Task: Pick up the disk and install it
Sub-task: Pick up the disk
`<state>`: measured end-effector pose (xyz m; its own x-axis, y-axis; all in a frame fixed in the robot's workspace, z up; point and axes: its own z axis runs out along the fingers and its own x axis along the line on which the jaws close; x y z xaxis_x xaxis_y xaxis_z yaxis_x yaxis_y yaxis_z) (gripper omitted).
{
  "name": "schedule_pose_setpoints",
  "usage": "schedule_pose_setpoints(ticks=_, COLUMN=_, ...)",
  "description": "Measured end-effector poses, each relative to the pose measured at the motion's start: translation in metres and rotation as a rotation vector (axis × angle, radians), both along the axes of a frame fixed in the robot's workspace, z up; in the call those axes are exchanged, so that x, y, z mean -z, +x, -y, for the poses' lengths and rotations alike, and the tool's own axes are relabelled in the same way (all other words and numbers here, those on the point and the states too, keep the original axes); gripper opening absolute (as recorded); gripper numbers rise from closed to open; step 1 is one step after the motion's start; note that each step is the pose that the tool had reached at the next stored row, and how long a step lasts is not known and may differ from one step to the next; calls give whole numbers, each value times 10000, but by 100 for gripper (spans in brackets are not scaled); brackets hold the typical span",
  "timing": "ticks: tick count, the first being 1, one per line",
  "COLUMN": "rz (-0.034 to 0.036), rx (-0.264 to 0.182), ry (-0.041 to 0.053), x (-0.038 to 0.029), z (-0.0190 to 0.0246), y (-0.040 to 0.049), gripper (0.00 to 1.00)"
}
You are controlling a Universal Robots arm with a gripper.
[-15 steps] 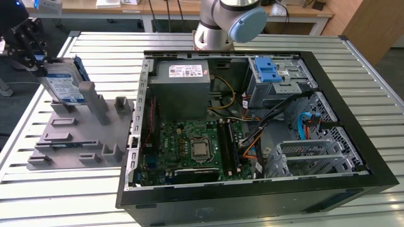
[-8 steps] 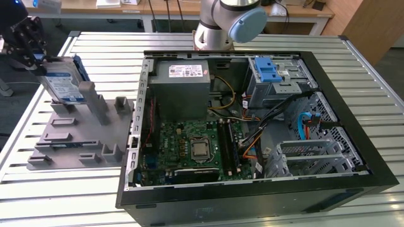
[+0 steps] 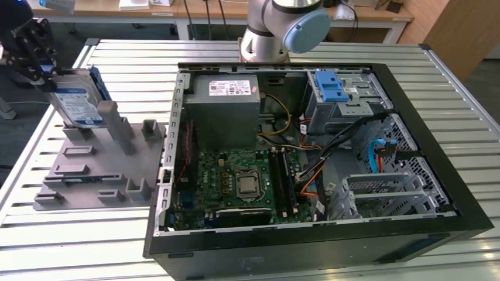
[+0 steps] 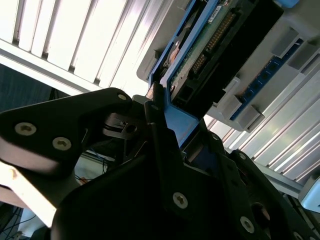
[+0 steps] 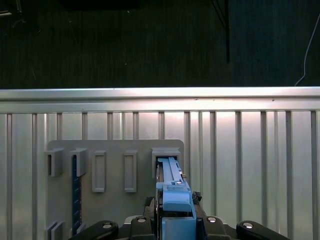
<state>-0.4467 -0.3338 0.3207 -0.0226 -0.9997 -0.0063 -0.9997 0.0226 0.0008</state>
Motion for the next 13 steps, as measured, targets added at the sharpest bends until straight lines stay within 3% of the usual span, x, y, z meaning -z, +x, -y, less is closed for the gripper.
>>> schedule_pose_setpoints(ticks=13, rz=0, rx=0, ry=4, x=-68, z=0, y=0, gripper=36)
